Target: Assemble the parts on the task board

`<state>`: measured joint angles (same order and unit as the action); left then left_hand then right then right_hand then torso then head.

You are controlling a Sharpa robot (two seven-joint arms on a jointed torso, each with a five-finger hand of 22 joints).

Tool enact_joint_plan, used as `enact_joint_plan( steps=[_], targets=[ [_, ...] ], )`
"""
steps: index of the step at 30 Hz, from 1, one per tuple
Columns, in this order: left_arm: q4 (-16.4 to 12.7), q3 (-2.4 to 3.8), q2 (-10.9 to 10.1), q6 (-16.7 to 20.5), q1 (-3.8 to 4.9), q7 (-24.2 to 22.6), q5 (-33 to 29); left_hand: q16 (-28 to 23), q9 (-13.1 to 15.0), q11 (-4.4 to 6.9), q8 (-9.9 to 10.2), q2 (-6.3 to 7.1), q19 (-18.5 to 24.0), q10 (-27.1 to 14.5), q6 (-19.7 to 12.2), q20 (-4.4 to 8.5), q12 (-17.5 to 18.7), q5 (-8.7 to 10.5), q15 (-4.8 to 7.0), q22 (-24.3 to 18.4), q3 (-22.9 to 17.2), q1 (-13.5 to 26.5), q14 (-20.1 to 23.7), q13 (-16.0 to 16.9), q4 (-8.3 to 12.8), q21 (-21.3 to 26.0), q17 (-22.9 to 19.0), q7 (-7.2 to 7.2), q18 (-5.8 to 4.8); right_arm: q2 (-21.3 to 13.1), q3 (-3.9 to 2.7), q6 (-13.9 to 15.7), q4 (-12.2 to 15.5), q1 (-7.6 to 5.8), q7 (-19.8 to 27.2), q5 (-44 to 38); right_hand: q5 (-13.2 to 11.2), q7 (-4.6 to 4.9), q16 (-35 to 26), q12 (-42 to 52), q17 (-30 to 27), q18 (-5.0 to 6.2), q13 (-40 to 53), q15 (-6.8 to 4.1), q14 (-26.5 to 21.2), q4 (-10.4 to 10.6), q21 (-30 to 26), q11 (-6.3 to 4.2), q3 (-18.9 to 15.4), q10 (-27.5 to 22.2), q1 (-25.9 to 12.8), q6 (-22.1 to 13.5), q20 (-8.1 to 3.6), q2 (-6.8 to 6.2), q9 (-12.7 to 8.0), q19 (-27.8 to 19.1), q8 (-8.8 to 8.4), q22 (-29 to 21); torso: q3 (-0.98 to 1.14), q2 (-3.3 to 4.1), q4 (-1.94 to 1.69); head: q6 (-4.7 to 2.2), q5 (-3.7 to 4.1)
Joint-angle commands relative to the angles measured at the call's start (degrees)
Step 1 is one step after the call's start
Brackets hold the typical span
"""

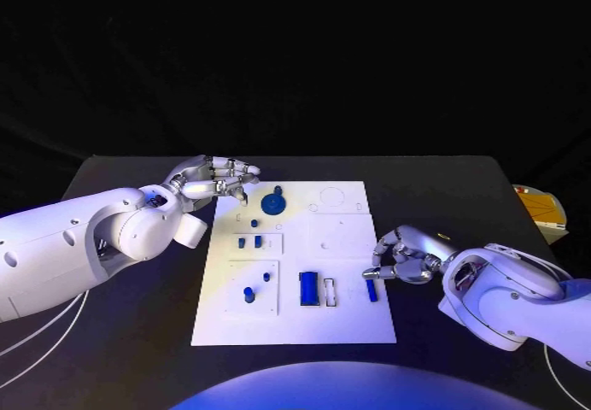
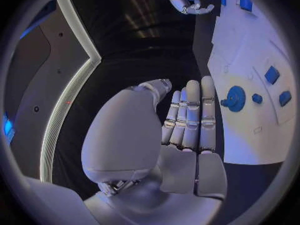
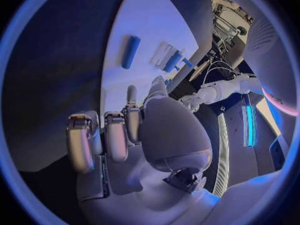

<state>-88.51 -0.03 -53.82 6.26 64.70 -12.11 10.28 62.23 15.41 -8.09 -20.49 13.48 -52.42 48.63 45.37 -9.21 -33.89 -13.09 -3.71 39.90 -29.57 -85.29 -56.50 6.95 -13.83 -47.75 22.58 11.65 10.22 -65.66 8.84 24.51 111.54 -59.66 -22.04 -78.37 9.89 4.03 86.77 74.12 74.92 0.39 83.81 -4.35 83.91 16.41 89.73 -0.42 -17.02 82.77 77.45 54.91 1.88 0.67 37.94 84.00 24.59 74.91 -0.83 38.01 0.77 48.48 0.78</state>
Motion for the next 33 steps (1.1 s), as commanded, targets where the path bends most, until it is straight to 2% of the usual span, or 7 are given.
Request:
enact_joint_plan(
  steps=[1,11,21,28,31,33],
  targets=[
    [-0.1,0.04,0.2,-0.1,-0.20,-1.3,-0.3,-0.2,0.1,-0.23,0.2,-0.14,-0.2,-0.3,-0.2,-0.08,0.1,-0.06,-0.31,0.1,0.0,0.1,0.0,-0.1,0.1,-0.2,-0.1,0.48,0.28,-0.5,0.10,0.2,0.2,0.63,-0.5,-4.7,0.4,0.14,-0.4,-0.6,6.5,-0.39,-4.9,0.49,4.4,0.1,0.2,0.24,-0.4,0.0,3.0,0.1,0.40,2.38,-0.1,6.0,-0.37,15.1,0.10,-0.46,0.23,0.02,0.11],
    [0.0,0.03,0.5,-0.1,-0.69,-1.3,-0.4,-0.2,0.1,-0.23,0.2,-0.14,-0.2,-0.3,-0.2,-0.08,0.1,-0.06,-0.31,0.1,0.0,0.1,0.0,-0.1,0.1,-0.2,-0.1,0.48,0.28,-0.7,0.30,0.0,0.3,2.74,-2.7,-7.8,0.6,0.07,-0.4,-0.7,6.4,-0.39,-5.0,0.49,4.3,0.2,0.3,0.21,-0.9,-0.1,2.9,0.6,0.45,2.59,-0.2,6.0,-0.41,15.1,0.09,-0.84,0.29,0.33,0.26],
    [0.0,0.03,0.5,-0.2,-0.80,-1.3,-0.4,-0.2,0.1,-0.23,0.2,-0.14,-0.2,-0.3,-0.2,-0.08,0.1,-0.06,-0.31,0.1,0.0,0.1,0.0,-0.1,0.1,-0.2,-0.1,0.48,0.28,0.8,0.38,-0.4,-0.4,3.84,-3.6,-8.7,0.6,-0.02,-0.4,-0.5,6.5,-0.39,-4.9,0.46,4.4,0.2,0.3,0.14,-1.2,0.0,2.9,1.0,0.47,2.81,-0.3,6.0,-0.41,15.1,0.07,-0.75,0.24,0.66,0.04],
    [0.0,0.03,0.4,-0.3,-0.81,-1.2,-0.4,-0.2,0.1,-0.23,0.2,-0.14,-0.2,-0.3,-0.2,-0.08,0.1,-0.06,-0.31,0.1,0.0,0.1,0.0,-0.1,0.1,-0.2,-0.1,0.48,0.28,1.9,0.42,-0.9,-1.2,4.62,-4.1,-9.5,1.0,-0.22,-0.3,-0.5,6.6,-0.39,-4.8,0.31,4.4,0.0,0.3,-0.04,-1.5,0.1,4.0,1.4,0.40,3.42,-0.5,6.0,-0.69,15.1,0.08,-0.82,0.26,0.91,-0.04],
    [-0.1,0.03,0.4,-0.3,-0.81,-1.2,-0.4,-0.2,0.1,-0.23,0.2,-0.14,-0.2,-0.3,-0.2,-0.08,0.1,-0.06,-0.31,0.1,0.0,0.1,0.0,-0.1,0.1,-0.2,-0.1,0.48,0.28,2.5,0.42,-1.1,-1.7,4.98,-4.3,-9.9,0.9,-0.34,-0.3,-0.5,6.7,-0.39,-4.8,0.20,4.4,-0.1,0.3,-0.16,-1.5,0.1,5.6,1.7,0.29,4.23,-0.8,6.0,-1.09,15.1,0.09,-0.83,0.29,0.94,-0.14],
    [-0.1,0.03,0.4,-0.3,-0.81,-1.2,-0.4,-0.2,0.1,-0.20,0.1,-0.19,-0.1,-0.3,-0.2,-0.11,0.1,-0.08,-0.30,0.1,0.0,0.3,0.0,-0.1,0.0,-0.1,-0.1,0.44,0.29,2.8,0.42,-1.2,-2.0,5.13,-4.5,-10.2,-1.3,-0.45,-0.3,-0.5,6.7,-0.39,-4.8,0.09,4.4,-0.2,0.3,-0.27,-1.0,0.1,7.4,1.9,0.18,5.28,-1.1,6.0,-1.48,15.1,0.09,-0.84,0.27,0.97,-0.17]
  ],
)
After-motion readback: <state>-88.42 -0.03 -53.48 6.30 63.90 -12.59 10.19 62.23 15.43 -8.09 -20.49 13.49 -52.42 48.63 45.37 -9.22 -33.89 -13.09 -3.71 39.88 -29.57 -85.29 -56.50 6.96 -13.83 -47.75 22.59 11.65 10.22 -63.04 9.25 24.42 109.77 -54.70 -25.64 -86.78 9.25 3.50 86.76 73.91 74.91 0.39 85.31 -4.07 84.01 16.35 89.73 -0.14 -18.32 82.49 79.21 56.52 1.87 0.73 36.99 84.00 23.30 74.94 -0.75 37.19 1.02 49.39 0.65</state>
